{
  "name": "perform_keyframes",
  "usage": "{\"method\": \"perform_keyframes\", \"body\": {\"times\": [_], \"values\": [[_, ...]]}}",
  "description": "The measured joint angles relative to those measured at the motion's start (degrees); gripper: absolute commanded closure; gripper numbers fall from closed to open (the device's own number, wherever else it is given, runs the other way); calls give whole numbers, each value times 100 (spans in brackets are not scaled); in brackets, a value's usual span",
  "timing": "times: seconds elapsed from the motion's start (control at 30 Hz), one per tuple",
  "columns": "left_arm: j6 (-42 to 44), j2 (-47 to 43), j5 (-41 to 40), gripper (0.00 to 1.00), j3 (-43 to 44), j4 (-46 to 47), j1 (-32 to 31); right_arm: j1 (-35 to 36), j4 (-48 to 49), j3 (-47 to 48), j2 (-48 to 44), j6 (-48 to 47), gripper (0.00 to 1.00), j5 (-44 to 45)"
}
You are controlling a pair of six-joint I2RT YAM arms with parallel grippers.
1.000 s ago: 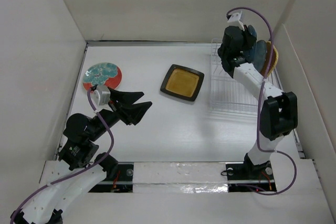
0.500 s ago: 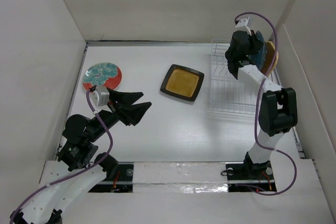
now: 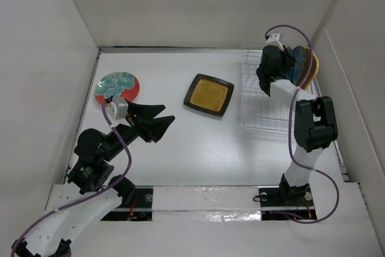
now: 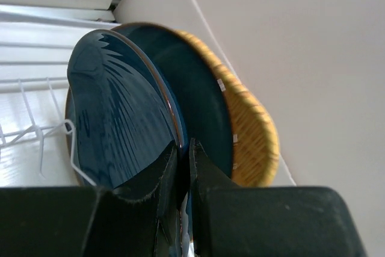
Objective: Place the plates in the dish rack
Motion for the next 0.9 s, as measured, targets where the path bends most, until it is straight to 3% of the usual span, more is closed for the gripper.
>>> {"method": "perform_keyframes", "body": {"times": [0.73,0.8,0.83,0.9], "values": [[42,271,-48,47,0,-9,0,17,1622,-756,610,15,100,-46],[44,308,-48,47,0,-11,0,22,1705,-785,614,17,90,2],[44,328,-48,48,0,-11,0,26,1718,-787,614,33,77,13],[44,378,-50,48,0,-13,0,39,1718,-787,614,166,64,31]]}}
